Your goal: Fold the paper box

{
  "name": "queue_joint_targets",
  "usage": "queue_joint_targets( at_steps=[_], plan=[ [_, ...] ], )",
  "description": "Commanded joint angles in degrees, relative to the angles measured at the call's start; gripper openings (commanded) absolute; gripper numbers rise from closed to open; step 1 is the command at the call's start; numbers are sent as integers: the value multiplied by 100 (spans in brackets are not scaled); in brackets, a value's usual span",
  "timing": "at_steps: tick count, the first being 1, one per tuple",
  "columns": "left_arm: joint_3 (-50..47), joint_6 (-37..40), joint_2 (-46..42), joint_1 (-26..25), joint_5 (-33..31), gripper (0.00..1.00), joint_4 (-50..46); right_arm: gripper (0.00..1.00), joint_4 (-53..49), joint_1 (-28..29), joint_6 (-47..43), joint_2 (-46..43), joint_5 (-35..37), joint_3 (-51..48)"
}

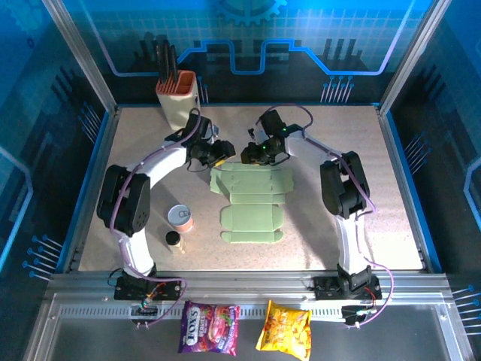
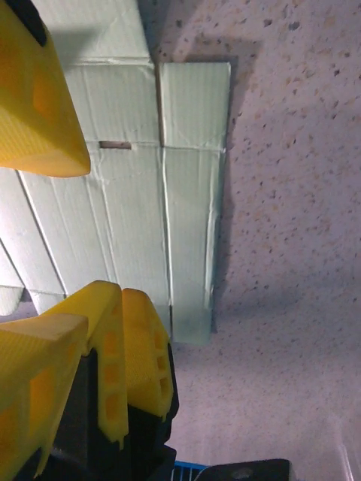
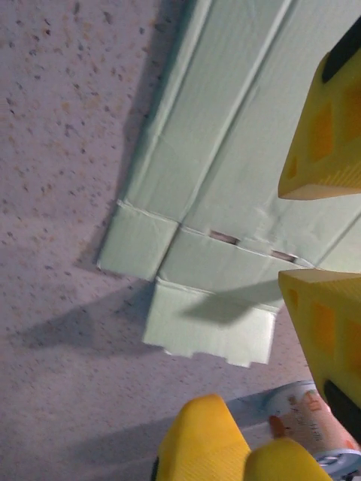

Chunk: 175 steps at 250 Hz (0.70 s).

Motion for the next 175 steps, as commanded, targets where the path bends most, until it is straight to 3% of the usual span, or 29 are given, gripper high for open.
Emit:
queue_joint_targets(
  at_steps=[1, 175],
  plan=[
    [386, 139, 316, 52, 98, 53, -323, 32, -106, -92, 187, 360, -297, 385],
    [1059, 194, 1259, 325, 1, 55, -371, 31, -112, -243, 234, 1407, -315, 789]
  ],
)
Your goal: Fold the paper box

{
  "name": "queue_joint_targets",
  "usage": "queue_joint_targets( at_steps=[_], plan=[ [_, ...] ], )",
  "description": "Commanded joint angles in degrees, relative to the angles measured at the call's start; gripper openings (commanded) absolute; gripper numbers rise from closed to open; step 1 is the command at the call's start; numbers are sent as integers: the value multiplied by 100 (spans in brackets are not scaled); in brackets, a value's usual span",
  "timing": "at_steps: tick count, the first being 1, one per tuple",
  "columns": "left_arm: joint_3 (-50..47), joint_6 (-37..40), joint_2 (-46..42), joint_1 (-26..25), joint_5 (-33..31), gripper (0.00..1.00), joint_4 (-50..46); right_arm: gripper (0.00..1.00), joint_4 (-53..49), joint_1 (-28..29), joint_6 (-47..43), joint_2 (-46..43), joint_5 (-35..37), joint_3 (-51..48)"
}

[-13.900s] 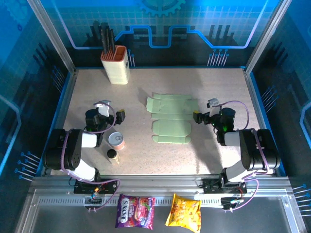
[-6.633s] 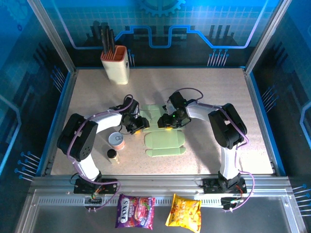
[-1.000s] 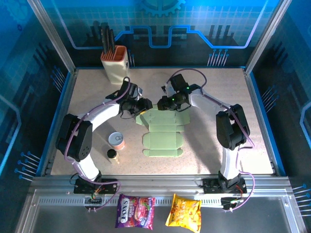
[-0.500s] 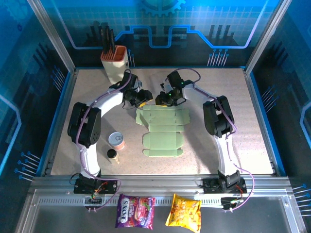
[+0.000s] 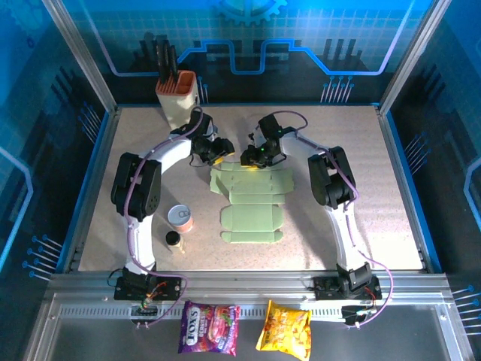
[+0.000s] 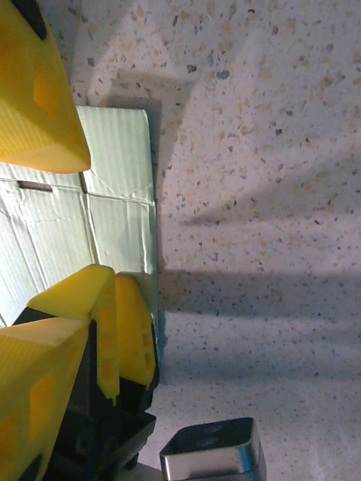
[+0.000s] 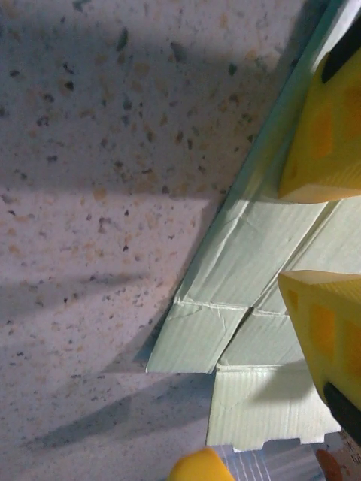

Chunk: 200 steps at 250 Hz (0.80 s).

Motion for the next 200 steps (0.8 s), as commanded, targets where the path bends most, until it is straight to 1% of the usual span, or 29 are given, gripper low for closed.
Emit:
queue_joint_targets(
  at_steps=[1, 33, 87, 141, 200],
  plan=[
    [281, 195, 196, 83, 1, 55, -170, 31, -170, -81, -24, 262, 68, 116],
    [513, 334, 357, 99, -138, 55, -404, 30, -226, -45, -83, 292, 107, 1],
    [903, 628, 612, 110, -541, 58, -911, 29, -112, -43, -114, 139, 159, -331],
    [1098, 671, 907, 112, -311, 58, -1048, 29, 53, -77, -25, 112, 30, -486],
    [1175, 734, 1085, 109, -345, 57, -1248, 30, 65, -79, -5, 93, -19, -495]
  ],
)
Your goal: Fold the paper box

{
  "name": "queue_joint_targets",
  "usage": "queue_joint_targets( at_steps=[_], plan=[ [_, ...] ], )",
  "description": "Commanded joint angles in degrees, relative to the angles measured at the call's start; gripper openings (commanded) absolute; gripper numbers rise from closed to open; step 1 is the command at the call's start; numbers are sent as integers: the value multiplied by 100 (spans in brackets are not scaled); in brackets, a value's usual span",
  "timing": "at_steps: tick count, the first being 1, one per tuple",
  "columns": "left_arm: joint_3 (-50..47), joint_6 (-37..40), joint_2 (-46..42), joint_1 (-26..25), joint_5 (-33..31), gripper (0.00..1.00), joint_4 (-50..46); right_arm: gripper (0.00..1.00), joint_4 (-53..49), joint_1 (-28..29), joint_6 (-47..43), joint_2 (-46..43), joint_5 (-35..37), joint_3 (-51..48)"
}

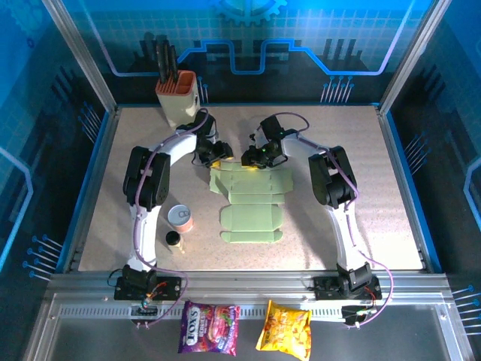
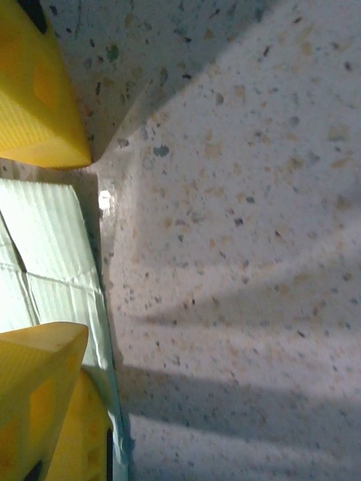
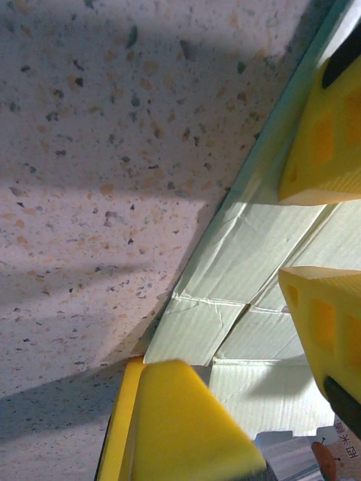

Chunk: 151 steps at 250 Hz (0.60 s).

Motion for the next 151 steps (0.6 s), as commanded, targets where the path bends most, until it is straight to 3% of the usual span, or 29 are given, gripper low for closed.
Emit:
queue_joint_targets(
  at_steps=[1, 151],
  plan=[
    [196, 149, 123, 50, 34, 57, -323, 30, -289, -38, 20, 154, 132, -237],
    [52, -69, -88, 39, 438, 47, -29, 30, -148, -39, 87, 55, 137, -382]
  ],
)
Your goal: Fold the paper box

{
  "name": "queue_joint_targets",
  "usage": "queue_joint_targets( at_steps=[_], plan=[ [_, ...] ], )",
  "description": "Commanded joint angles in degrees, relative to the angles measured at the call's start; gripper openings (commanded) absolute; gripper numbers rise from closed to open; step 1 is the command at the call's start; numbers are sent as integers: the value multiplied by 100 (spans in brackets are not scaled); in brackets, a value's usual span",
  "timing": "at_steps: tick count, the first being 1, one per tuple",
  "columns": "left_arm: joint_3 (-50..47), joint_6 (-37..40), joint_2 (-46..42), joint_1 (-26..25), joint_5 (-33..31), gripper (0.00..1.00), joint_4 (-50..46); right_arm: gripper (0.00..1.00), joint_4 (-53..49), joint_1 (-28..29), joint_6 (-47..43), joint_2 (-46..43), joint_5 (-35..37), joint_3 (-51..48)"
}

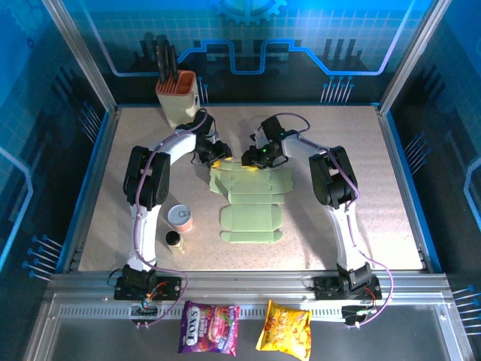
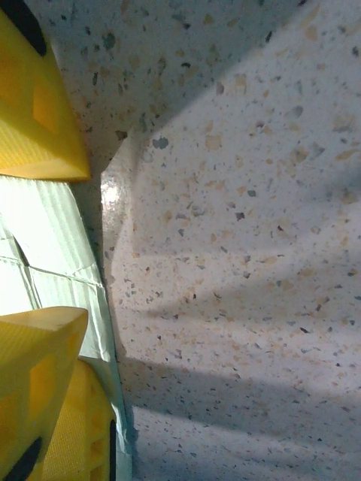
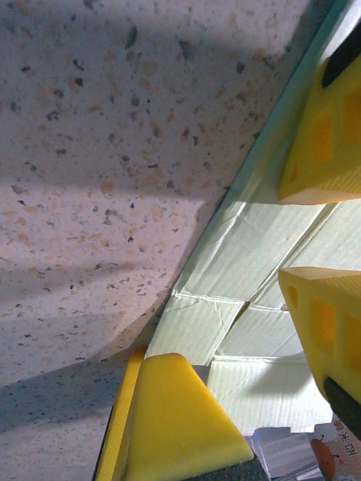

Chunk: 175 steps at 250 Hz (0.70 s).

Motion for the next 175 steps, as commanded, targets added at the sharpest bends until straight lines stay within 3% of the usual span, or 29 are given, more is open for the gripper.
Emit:
queue_joint_targets(
  at_steps=[1, 107, 175],
  plan=[
    [-17, -33, -145, -1, 215, 47, 0, 30, -321, -23, 58, 111, 184, -237],
    [-115, -155, -474, -150, 380, 36, 120, 30, -325, -34, 47, 36, 194, -271],
    [-16, -255, -439, -287, 468, 35, 163, 29, -314, -51, 35, -18, 226, -334]
  ],
)
